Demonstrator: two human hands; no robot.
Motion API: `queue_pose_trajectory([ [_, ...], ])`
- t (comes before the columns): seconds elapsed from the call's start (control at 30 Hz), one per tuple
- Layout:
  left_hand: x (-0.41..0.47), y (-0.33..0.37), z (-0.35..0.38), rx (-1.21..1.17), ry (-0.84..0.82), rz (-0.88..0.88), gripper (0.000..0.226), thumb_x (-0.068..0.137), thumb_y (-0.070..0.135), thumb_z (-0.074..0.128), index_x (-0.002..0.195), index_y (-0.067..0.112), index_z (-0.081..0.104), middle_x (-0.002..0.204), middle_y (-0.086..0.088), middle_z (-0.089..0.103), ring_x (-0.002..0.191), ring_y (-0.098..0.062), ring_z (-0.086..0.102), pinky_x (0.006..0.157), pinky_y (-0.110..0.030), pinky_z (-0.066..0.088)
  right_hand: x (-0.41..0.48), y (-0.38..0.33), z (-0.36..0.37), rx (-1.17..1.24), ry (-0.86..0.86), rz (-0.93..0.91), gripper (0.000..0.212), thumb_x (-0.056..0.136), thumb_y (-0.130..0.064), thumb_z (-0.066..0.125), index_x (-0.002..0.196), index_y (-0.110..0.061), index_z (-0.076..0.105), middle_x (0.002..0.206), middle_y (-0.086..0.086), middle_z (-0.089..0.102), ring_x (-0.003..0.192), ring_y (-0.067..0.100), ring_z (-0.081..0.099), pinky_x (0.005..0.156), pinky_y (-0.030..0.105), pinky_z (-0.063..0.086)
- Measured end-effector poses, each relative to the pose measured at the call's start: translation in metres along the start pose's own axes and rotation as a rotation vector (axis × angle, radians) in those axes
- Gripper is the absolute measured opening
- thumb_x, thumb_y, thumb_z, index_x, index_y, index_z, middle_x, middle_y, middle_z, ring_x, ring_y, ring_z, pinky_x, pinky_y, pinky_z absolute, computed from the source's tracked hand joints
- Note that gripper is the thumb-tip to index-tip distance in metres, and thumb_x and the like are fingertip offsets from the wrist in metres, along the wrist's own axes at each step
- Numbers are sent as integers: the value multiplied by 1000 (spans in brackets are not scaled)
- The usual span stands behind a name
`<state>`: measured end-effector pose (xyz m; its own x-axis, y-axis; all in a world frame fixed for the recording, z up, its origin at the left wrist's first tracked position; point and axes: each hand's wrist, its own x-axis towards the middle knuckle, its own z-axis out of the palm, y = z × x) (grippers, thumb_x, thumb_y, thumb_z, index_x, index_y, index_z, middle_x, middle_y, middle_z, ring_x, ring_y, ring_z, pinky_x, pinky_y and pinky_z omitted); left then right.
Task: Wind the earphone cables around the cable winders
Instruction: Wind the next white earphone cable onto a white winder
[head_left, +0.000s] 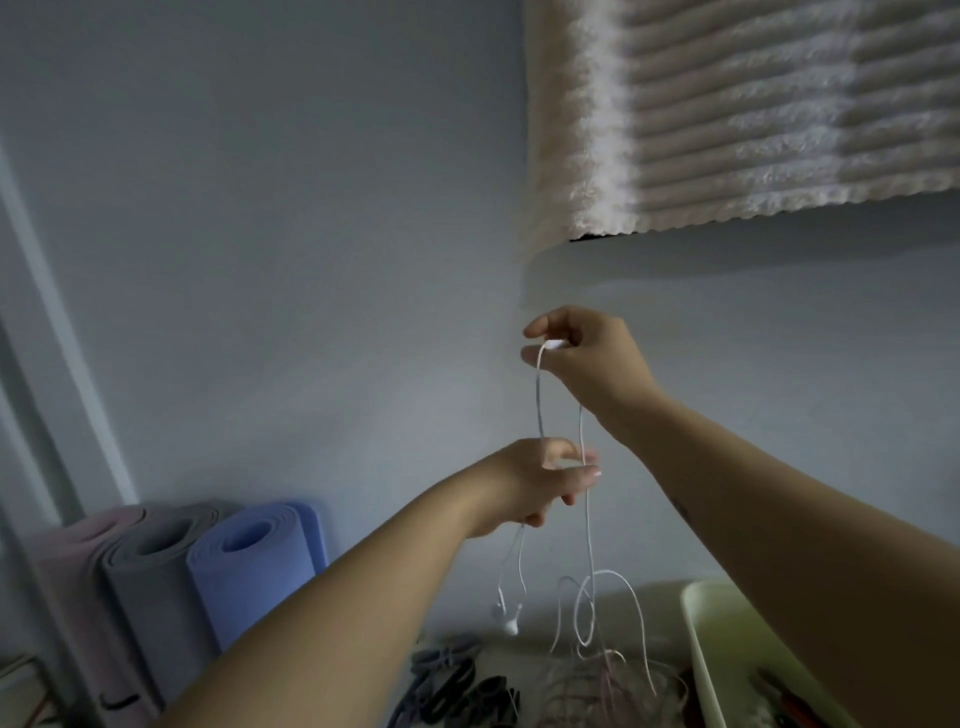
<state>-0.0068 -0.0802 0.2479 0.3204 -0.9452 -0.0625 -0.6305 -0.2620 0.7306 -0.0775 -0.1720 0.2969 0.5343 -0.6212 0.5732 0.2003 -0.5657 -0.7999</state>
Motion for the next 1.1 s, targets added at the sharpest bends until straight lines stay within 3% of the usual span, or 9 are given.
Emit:
queue_pose_trajectory([
  [0.1,4,1,9,29,44,26,28,102,30,40,101,17,64,77,5,54,54,-10,41,58,-19,39,2,-5,2,-18,-35,-53,16,80,-3,70,88,-16,65,66,-6,51,43,-3,43,45,8,33],
  [0.17,5,3,7,10,161,26,32,104,26,34,88,19,61,77,6,56,55,-9,42,55,-18,39,-3,4,-1,-58,-52,-37,24,79,-5,72,99,-16,65,77,-6,55,61,-1,52,56,11,42],
  [0.3,8,-4,-12,-204,348,63,36,103,21,37,78,20,62,76,0,60,51,-11,39,62,-26,39,-26,44,-5,42,-96,193,45,74,-17,79,113,-16,57,102,5,57,90,15,57,79,29,51],
  [0.4,3,-4,-19,-234,342,136,33,105,22,34,85,18,60,75,4,58,40,-4,35,52,-20,36,-49,66,-3,306,-331,427,32,79,-9,72,107,-7,57,96,10,61,81,18,63,73,30,56],
  [0.5,0,2,-26,-263,350,195,31,105,22,33,90,16,59,75,3,56,37,-2,31,44,-15,31,-65,81,7,127,-465,436,12,87,-10,65,99,-13,61,91,4,67,85,16,68,79,30,57],
  [0.63,-2,5,-41,-307,461,281,32,105,20,34,85,17,58,73,2,56,37,-1,30,41,-14,28,-59,95,13,-278,-385,312,8,92,-13,57,90,-11,64,87,3,70,78,13,69,66,16,51],
  [0.8,-7,3,-70,-384,622,335,32,105,17,33,82,17,56,71,2,55,37,-1,27,40,-14,26,-50,117,0,-799,-340,310,22,93,-19,46,91,-10,66,95,8,70,81,25,63,69,27,48],
  [1.0,-12,-2,-81,-399,743,352,32,105,18,34,82,17,57,71,3,54,36,-2,27,41,-15,27,-41,121,-3,-849,-447,340,25,88,-22,54,89,-4,71,86,12,69,83,27,64,67,26,46],
  [1.1,-14,-3,-88,-505,835,331,32,104,17,35,79,17,55,70,3,51,35,-3,26,40,-15,25,-33,109,-4,-741,-220,259,32,91,-19,54,62,-5,59,58,4,51,55,19,47,52,26,34],
])
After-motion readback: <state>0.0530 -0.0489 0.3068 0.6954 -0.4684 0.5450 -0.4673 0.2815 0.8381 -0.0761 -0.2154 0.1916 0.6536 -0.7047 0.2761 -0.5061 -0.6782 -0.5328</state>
